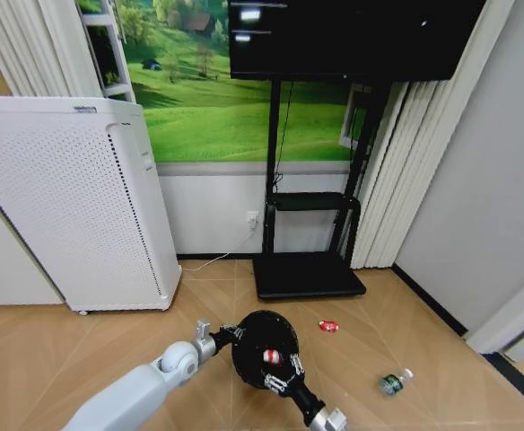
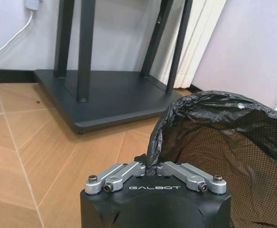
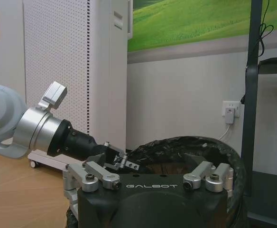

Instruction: Pick up the trash bin and place the garbage on the floor into it.

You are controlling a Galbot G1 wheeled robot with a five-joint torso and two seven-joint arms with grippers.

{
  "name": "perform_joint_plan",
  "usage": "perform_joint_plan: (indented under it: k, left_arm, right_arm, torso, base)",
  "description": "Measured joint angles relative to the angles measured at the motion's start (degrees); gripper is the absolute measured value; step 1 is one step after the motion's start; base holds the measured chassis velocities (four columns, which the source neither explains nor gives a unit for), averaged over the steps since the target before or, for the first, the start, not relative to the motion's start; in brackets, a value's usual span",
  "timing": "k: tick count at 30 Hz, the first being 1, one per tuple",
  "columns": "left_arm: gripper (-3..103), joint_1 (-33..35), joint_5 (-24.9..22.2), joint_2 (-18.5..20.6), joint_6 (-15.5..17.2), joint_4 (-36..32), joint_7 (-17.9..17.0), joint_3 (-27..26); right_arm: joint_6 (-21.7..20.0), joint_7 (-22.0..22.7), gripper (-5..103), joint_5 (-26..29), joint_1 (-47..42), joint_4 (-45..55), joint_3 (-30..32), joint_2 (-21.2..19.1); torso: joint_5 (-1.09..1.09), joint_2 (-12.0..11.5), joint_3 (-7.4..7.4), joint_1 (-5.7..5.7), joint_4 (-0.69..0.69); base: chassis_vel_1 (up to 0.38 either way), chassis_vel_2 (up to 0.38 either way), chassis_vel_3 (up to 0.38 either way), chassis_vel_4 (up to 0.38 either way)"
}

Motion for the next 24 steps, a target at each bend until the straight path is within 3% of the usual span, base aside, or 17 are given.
perform_joint_plan:
  k: [3,7,9,10,12,13,14,16,21,24]
  left_arm:
    - [4,2.4,0.1,0.1,0.1,-0.7,-0.7,-2.7]
    - [4,6.5,0.1,0.3,0.9,-1.8,-2.6,-7.9]
    - [4,10.9,-0.8,0.2,2.5,-3.9,-6.6,-15.0]
    - [4,10.9,-0.8,0.2,2.5,-3.9,-6.6,-15.0]
    - [4,14.5,-3.3,0.5,3.3,-7.1,-10.5,-20.7]
    - [4,14.5,-3.3,0.5,3.3,-7.1,-10.5,-20.7]
    - [4,15.2,-4.5,0.9,3.7,-8.1,-12.7,-22.4]
    - [4,15.6,-7.5,1.7,4.2,-10.4,-17.2,-24.7]
    - [4,17.6,-10.2,2.4,4.4,-13.3,-20.0,-28.5]
    - [4,20.9,-11.9,2.4,5.1,-15.3,-23.6,-33.7]
  right_arm:
    - [0.2,0.9,99,0.3,-0.2,0.3,0.0,0.0]
    - [-0.2,1.0,100,1.7,-0.5,1.1,0.2,-0.3]
    - [-2.1,0.6,100,2.6,-0.8,1.9,0.7,-0.8]
    - [-2.1,0.6,100,2.6,-0.8,1.9,0.7,-0.8]
    - [-2.8,-0.1,100,2.4,-1.1,2.1,1.8,-0.9]
    - [-2.8,-0.1,100,2.4,-1.1,2.1,1.8,-0.9]
    - [-2.7,-0.5,100,1.7,-1.9,2.2,3.1,-0.4]
    - [-2.4,-0.9,100,0.9,-2.9,2.3,4.8,0.8]
    - [-2.6,-0.8,100,0.6,-2.2,2.2,5.1,1.5]
    - [-3.1,-0.6,100,0.4,-1.5,1.7,4.3,1.4]
  torso:
    - [-0.01,0.0,0.00,0.00,-0.02]
    - [0.01,0.0,0.00,0.00,-0.01]
    - [-0.02,0.0,0.00,0.00,0.01]
    - [-0.02,0.0,0.00,0.00,0.01]
    - [0.04,0.0,0.00,-0.01,0.04]
    - [0.04,0.0,0.00,-0.01,0.04]
    - [-0.05,0.0,0.00,0.00,0.04]
    - [0.03,0.0,0.00,-0.01,-0.02]
    - [-0.04,0.0,-0.01,-0.01,-0.01]
    - [-0.01,0.0,0.00,-0.01,0.02]
  base:
    - [0.000,0.000,0.000,0.000]
    - [0.000,0.000,0.000,0.000]
    - [0.000,0.000,0.000,0.000]
    - [0.000,0.000,0.000,0.000]
    - [0.000,0.000,0.000,0.000]
    - [0.000,0.000,0.000,0.000]
    - [0.000,0.000,0.000,0.000]
    - [0.000,0.000,0.000,0.000]
    - [-0.055,0.000,0.033,-0.012]
    - [-0.181,0.006,0.188,-0.011]
